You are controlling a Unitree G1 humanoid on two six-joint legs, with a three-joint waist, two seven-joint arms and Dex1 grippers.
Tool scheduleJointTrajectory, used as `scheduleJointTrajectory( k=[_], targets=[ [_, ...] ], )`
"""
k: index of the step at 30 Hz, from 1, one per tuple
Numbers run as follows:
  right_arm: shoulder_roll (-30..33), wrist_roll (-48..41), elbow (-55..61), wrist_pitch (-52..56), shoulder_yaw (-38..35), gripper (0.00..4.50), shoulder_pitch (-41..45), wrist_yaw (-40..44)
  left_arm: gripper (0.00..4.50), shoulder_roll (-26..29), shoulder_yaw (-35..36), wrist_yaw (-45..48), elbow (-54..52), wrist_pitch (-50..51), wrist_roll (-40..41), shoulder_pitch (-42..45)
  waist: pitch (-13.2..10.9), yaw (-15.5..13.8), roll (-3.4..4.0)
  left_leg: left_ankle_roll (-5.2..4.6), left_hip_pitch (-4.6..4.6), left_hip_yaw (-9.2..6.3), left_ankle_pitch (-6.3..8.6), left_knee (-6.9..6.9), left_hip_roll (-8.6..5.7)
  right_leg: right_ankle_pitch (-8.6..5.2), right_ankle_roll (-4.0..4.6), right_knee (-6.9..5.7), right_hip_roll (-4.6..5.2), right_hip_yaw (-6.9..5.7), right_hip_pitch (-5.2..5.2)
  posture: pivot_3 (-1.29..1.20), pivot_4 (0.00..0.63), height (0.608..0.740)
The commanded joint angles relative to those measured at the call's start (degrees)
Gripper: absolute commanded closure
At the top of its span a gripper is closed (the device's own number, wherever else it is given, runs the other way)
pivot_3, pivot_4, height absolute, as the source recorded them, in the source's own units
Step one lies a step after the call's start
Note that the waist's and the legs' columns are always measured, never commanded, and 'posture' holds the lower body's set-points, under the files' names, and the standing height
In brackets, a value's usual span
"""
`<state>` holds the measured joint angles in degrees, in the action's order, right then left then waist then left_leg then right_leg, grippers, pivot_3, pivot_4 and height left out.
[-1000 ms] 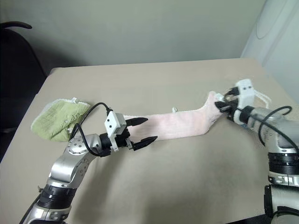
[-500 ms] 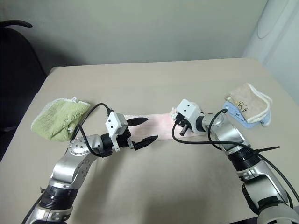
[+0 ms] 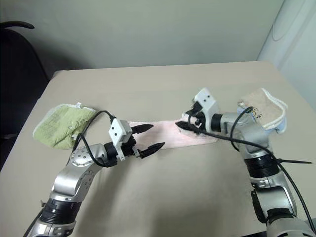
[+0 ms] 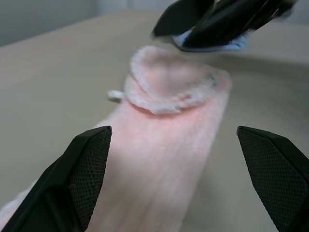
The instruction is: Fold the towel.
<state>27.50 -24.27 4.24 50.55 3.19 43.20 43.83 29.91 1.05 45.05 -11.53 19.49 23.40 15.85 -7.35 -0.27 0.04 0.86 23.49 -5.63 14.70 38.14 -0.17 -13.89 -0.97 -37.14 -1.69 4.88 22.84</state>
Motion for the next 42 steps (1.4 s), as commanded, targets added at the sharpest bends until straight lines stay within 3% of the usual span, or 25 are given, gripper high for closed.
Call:
scheduleJointTrajectory(
  k=[1,3,9,10,17,21,27,35,42],
  targets=[
    [1.55,1.07,-3.95,-1.26,-4.77,1.56,-0.06,-3.56,0.00,-0.99,4.60,-2.19,-2.85,2.43,4.27,-1.51,0.00,0.02,-0.01,0.00,-0.01,0.00,0.00,0.01,0.00,0.00,0.00,0.00,0.00,0.00,0.00,0.00,0.150,0.740],
    [1.77,2.54,-7.36,-3.63,-4.46,2.08,-0.13,-3.74,0.00,-1.73,6.11,-3.47,-3.22,4.33,6.21,-2.39,0.00,0.02,-0.01,0.00,-0.06,0.00,0.00,0.00,0.00,0.00,0.00,-0.02,0.00,0.00,-0.04,0.00,0.150,0.740],
    [-0.95,7.37,-18.50,-15.90,0.46,4.31,-2.74,-0.84,0.00,-4.36,11.63,-7.96,-5.27,14.54,17.12,-6.38,0.00,0.13,0.00,0.03,-0.08,0.01,-0.02,-0.11,0.01,0.00,0.00,-0.06,0.00,0.00,0.03,0.00,0.150,0.740],
    [-1.49,9.12,-20.96,-18.85,1.95,4.47,-3.33,-0.50,0.00,-5.15,12.98,-9.62,-5.61,16.70,19.65,-7.14,0.00,0.18,0.00,0.03,-0.08,0.01,-0.02,-0.11,0.01,0.00,0.00,-0.07,0.00,0.00,0.04,0.00,0.150,0.740],
    [-2.85,18.87,-33.28,-35.64,8.64,4.47,-5.77,-0.08,0.00,-9.15,19.80,-19.92,-9.60,25.60,32.07,-15.64,0.08,0.30,-0.05,0.02,-0.45,0.04,-0.01,-0.10,0.01,0.00,0.01,-0.06,0.00,0.01,-0.34,0.00,0.150,0.740],
    [-2.92,14.21,-27.50,-35.56,3.95,4.47,-5.54,2.10,0.00,-11.47,23.19,-27.03,-11.25,28.39,38.61,-20.41,0.08,0.20,-0.05,-0.15,-0.90,0.03,0.09,-0.06,0.01,0.01,0.03,0.02,0.00,0.01,-0.88,0.00,0.150,0.740],
    [-1.92,8.89,-18.68,-32.90,-1.30,4.47,-3.56,3.64,0.00,-15.39,25.26,-37.95,-12.32,30.06,49.23,-25.18,0.05,0.22,0.00,0.04,-0.91,0.10,0.07,-0.14,0.00,-0.06,0.15,0.03,-0.01,0.00,-0.84,0.00,0.150,0.740],
    [-2.15,7.39,-14.21,-31.42,-2.95,4.47,-2.02,2.85,0.00,-17.47,25.33,-56.07,-3.14,29.35,55.96,-19.15,0.01,-0.14,0.16,0.09,-1.49,0.08,0.06,-0.21,0.00,-0.10,0.21,0.03,-0.03,-0.01,-1.34,0.00,0.150,0.740],
    [-3.17,7.51,-14.40,-31.70,-3.86,4.47,-1.15,1.26,0.00,-17.50,24.75,-62.05,8.18,27.47,54.46,-9.19,0.07,-0.83,0.49,-0.32,-2.45,0.06,0.22,-0.27,-0.05,-0.50,0.89,0.04,-0.03,-0.01,-2.28,0.00,0.150,0.740]
  ],
)
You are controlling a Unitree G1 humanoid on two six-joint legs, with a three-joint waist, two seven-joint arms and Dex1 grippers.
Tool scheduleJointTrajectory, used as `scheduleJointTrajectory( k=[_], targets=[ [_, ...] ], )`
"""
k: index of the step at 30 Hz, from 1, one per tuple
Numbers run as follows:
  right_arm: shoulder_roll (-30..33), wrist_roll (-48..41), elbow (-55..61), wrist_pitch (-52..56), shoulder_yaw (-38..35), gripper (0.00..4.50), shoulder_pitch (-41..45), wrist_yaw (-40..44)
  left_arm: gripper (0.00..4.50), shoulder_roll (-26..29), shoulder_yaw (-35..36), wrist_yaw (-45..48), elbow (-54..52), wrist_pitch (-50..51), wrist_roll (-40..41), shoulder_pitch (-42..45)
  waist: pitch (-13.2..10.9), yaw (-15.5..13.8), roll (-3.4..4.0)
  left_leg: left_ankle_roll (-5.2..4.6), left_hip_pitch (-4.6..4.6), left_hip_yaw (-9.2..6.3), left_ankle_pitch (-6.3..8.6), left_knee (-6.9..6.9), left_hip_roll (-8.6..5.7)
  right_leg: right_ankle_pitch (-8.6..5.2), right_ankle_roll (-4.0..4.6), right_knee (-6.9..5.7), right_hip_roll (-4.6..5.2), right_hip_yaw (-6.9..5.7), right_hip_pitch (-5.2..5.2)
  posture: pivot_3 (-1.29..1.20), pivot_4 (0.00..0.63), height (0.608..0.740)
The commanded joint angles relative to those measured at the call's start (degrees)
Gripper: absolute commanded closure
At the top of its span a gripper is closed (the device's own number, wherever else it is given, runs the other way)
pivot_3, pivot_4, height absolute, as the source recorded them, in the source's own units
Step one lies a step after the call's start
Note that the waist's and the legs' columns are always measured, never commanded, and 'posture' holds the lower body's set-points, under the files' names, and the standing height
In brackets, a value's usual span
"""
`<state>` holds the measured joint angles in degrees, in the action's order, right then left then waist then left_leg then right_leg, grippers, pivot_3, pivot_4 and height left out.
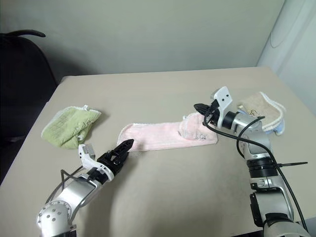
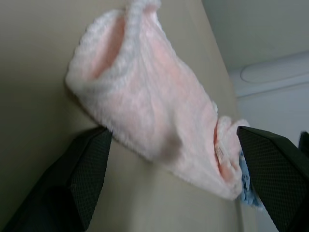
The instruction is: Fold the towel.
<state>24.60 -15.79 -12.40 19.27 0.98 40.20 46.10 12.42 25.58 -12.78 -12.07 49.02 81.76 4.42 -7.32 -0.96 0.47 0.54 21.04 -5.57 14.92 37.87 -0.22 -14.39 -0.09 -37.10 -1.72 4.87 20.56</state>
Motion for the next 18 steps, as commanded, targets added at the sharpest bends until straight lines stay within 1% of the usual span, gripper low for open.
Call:
scheduleJointTrajectory(
  k=[1,3,5,9,10,11,13,18],
  targets=[
    [-0.30,-0.92,2.30,-0.44,-1.69,4.47,1.85,-1.15,0.00,-0.17,0.55,-4.53,10.20,-2.56,-4.15,3.45,0.07,-0.25,0.12,-0.10,-0.05,0.00,0.05,0.00,-0.01,-0.01,0.01,0.00,0.00,0.00,-0.06,0.00,0.150,0.740],
    [-0.23,-0.90,2.78,-0.46,-1.80,4.47,1.50,-1.36,0.00,-0.21,0.94,-5.19,12.93,-3.53,-5.36,5.56,0.13,-0.40,0.22,-0.03,-0.05,0.00,0.00,0.01,-0.03,0.00,-0.01,0.00,0.00,0.00,-0.08,0.00,0.150,0.740],
    [-0.18,-0.81,3.17,-0.51,-1.87,4.47,1.17,-1.62,0.00,-0.17,1.23,-5.31,14.81,-4.10,-6.04,6.80,0.14,-0.43,0.26,0.34,-0.05,0.00,-0.21,0.00,-0.05,-0.01,-0.04,0.00,0.00,0.01,-0.09,0.00,0.150,0.740],
    [-0.07,-0.79,4.23,-0.30,-1.97,4.47,0.29,-2.05,0.00,-0.05,1.35,-4.65,15.77,-4.71,-6.59,7.55,0.16,-0.38,0.30,0.36,-0.07,0.01,-0.23,-0.11,-0.05,-0.04,-0.06,0.00,0.00,0.01,-0.07,0.00,0.150,0.740],
    [-0.03,-0.77,4.40,-0.24,-2.00,4.50,0.15,-2.13,0.36,-0.01,1.32,-4.40,15.58,-4.76,-6.78,7.48,0.16,-0.32,0.30,0.37,-0.07,0.02,-0.23,-0.14,-0.05,-0.05,-0.08,0.00,0.00,0.03,-0.07,0.00,0.150,0.740],
    [0.00,-0.75,4.50,-0.20,-2.03,4.50,0.05,-2.22,0.57,-0.18,1.46,-4.14,15.15,-5.11,-6.91,7.33,0.16,-0.27,0.30,0.38,-0.08,0.03,-0.24,-0.20,-0.05,-0.06,-0.09,0.01,0.00,0.05,-0.05,0.00,0.150,0.740],
    [0.03,-0.73,4.62,-0.16,-2.06,4.50,-0.09,-2.39,1.27,-0.50,1.74,-3.82,14.48,-5.61,-7.04,7.07,0.16,-0.11,0.30,0.44,-0.08,0.05,-0.26,-0.35,-0.06,-0.07,-0.20,0.05,0.00,0.07,0.02,0.00,0.150,0.740],
    [0.05,-0.65,4.30,-0.45,-1.93,4.50,-0.36,-2.49,3.24,-0.64,2.23,-3.82,12.03,-5.50,-6.42,5.61,0.15,0.28,0.27,0.73,-0.04,0.09,-0.41,-1.01,-0.02,-0.10,-0.35,0.05,-0.01,0.12,0.36,0.00,0.150,0.740]
  ],
)
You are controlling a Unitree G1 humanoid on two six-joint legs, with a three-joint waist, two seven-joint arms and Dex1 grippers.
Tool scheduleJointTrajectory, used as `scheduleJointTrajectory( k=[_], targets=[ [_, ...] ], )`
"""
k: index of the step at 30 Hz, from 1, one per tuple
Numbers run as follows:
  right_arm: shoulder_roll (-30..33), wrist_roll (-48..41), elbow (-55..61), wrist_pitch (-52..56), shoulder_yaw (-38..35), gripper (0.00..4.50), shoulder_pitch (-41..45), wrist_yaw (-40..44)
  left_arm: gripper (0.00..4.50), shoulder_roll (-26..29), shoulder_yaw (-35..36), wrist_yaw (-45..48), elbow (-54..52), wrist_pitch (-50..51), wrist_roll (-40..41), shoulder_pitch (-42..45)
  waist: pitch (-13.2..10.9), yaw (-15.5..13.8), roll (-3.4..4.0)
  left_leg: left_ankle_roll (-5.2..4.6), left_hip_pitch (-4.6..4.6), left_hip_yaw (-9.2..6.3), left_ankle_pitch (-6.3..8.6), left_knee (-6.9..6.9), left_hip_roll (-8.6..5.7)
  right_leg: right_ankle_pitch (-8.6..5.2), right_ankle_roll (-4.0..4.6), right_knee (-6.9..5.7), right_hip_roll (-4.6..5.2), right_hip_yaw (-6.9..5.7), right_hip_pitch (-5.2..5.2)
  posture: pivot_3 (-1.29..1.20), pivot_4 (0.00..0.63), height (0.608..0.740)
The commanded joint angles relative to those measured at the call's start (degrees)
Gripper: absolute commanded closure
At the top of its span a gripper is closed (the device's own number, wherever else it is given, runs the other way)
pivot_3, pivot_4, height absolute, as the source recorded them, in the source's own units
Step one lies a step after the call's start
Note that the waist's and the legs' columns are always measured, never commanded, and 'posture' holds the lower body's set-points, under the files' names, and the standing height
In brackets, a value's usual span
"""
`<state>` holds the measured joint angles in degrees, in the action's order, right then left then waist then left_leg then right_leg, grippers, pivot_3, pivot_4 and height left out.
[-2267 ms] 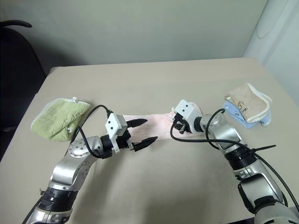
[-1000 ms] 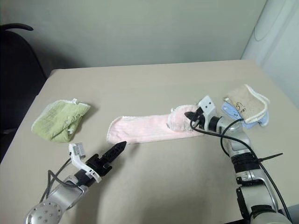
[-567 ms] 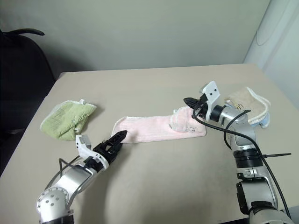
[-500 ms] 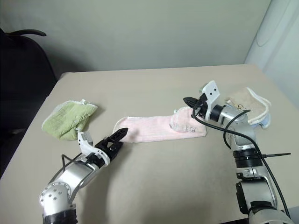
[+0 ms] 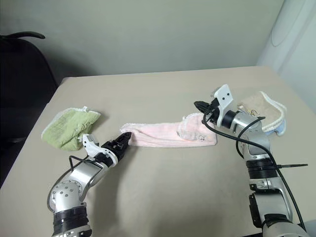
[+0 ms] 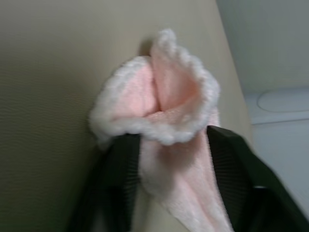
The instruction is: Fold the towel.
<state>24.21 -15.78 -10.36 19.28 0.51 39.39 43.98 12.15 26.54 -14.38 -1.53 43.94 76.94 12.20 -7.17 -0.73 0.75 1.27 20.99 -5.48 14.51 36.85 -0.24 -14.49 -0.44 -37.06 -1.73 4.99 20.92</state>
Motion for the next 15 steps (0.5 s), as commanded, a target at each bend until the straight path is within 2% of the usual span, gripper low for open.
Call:
scheduleJointTrajectory(
  k=[1,3,4,12,15],
  targets=[
    [0.44,-0.61,2.09,-0.57,-1.41,4.50,0.42,-0.36,3.69,-0.45,1.53,-2.52,0.78,-0.42,-1.22,-2.72,-0.02,0.11,-0.03,0.06,0.00,0.00,-0.04,-0.15,0.01,-0.02,0.00,0.00,-0.01,0.00,0.05,0.00,0.150,0.740],
    [0.37,-0.46,1.71,-0.84,-1.29,4.50,0.39,-0.37,4.37,-0.54,1.99,-3.11,-0.59,-0.35,-0.42,-3.90,-0.02,0.25,-0.03,0.15,0.00,0.00,-0.09,-0.43,0.02,-0.05,0.02,0.02,-0.01,0.01,0.16,0.00,0.150,0.740],
    [0.33,-0.40,1.59,-0.94,-1.24,4.50,0.36,-0.36,4.49,-0.59,2.09,-3.37,-1.29,-0.28,-0.05,-4.50,-0.03,0.29,-0.03,0.19,-0.02,0.00,-0.11,-0.56,0.02,-0.09,0.04,0.02,-0.01,0.02,0.19,0.00,0.150,0.740],
    [0.08,0.06,0.52,-1.87,-1.03,4.50,0.51,-0.32,4.49,2.30,4.94,-0.17,-10.79,0.38,5.59,-12.95,-0.11,1.99,-0.18,0.26,0.06,0.05,-0.10,-0.72,0.08,-0.30,0.05,0.13,-0.14,0.26,0.39,0.00,0.150,0.740],
    [-0.25,0.16,0.18,-2.23,-0.88,4.50,0.34,-0.37,3.77,4.18,6.98,0.64,-10.06,-0.03,8.41,-15.67,-0.13,2.17,-0.20,0.30,0.08,0.05,-0.03,-0.78,0.10,-0.41,0.09,0.12,-0.18,0.33,0.49,0.00,0.150,0.740]
  ],
)
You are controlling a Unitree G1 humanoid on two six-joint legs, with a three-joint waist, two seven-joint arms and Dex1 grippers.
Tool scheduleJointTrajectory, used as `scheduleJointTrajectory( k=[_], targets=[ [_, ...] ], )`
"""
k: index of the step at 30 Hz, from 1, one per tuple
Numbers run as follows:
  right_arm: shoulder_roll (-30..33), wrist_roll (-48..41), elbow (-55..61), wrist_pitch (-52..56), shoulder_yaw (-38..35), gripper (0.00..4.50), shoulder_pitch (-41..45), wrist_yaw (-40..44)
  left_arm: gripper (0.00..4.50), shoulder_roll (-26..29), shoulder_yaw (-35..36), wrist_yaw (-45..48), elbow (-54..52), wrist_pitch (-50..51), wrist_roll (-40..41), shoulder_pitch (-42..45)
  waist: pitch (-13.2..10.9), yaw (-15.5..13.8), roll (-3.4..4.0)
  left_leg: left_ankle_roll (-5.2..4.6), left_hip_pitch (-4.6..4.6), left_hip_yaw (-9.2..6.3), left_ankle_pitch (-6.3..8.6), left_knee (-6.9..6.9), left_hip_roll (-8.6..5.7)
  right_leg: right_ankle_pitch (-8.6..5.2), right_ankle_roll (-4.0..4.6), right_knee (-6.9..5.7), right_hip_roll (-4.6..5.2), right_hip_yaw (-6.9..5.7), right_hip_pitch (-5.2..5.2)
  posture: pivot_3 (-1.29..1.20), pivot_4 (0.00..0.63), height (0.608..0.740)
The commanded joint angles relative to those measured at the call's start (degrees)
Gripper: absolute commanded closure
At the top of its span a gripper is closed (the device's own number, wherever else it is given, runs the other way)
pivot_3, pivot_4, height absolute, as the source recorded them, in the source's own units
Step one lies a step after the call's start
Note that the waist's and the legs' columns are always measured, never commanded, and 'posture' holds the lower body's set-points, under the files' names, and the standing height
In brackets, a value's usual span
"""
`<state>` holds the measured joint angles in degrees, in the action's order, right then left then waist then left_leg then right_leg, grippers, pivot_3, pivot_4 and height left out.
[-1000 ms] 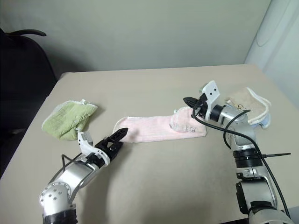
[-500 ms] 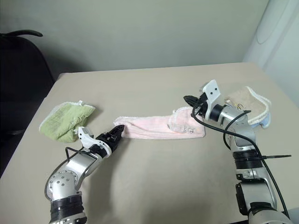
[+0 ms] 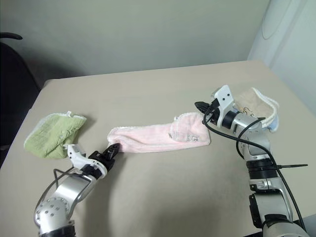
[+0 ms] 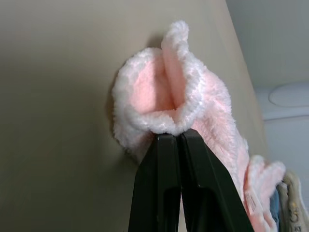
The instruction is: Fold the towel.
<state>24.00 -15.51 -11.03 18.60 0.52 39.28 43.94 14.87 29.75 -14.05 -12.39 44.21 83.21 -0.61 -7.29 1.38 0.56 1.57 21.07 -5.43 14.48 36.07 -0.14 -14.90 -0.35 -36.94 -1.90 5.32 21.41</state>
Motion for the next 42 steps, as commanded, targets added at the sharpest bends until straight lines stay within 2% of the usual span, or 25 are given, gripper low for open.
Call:
scheduleJointTrajectory(
  k=[1,11,24,29,36,42],
  targets=[
    [-0.21,-0.08,0.77,-1.62,-0.81,4.50,0.44,-0.38,3.39,2.08,4.04,0.44,1.14,-0.27,2.79,-3.36,-0.02,0.06,-0.04,0.02,0.02,0.00,0.01,-0.03,0.02,-0.03,0.03,-0.02,-0.02,0.01,0.03,0.00,0.150,0.740],
    [-1.78,0.37,0.32,-2.35,-0.24,4.50,-0.03,-0.86,0.02,6.13,2.26,0.46,0.84,1.32,5.46,-6.66,-0.02,0.37,-0.06,0.06,-0.15,-0.03,0.06,-0.01,0.09,0.11,0.18,-0.20,-0.09,0.01,0.02,0.00,0.150,0.740],
    [-2.21,0.42,0.21,-2.78,-0.19,4.50,-0.77,-1.45,0.02,8.52,-3.05,-0.29,1.40,5.16,7.64,-10.41,0.01,0.50,-0.01,0.06,-0.13,-0.02,0.06,0.00,0.07,0.08,0.15,-0.10,-0.10,0.13,0.01,0.00,0.150,0.740],
    [-2.34,0.62,0.05,-2.96,-0.25,4.50,-0.90,-1.32,0.02,9.22,-4.66,-3.41,3.12,5.47,7.30,-10.61,0.24,0.50,0.36,0.04,-0.17,-0.01,0.08,0.00,0.05,0.07,0.14,-0.10,-0.10,0.18,-0.02,0.00,0.150,0.740],
    [-2.77,1.24,-0.65,-3.39,0.05,4.50,-0.51,-1.16,0.02,8.07,-6.58,-8.94,7.28,3.88,6.15,-1.81,0.37,0.29,0.77,-0.12,-0.79,0.00,0.20,-0.10,-0.01,0.02,0.05,-0.14,-0.10,0.33,-0.56,0.00,0.150,0.740],
    [-2.58,1.47,-0.80,-3.43,-0.01,4.50,-0.19,-1.16,0.02,7.19,-7.25,-11.75,12.93,4.12,4.16,5.95,0.41,-1.94,1.02,-0.90,-1.12,-0.09,0.41,-0.04,-0.29,-0.04,-0.15,-0.18,-0.10,0.75,-0.99,0.00,0.150,0.740]
  ],
)
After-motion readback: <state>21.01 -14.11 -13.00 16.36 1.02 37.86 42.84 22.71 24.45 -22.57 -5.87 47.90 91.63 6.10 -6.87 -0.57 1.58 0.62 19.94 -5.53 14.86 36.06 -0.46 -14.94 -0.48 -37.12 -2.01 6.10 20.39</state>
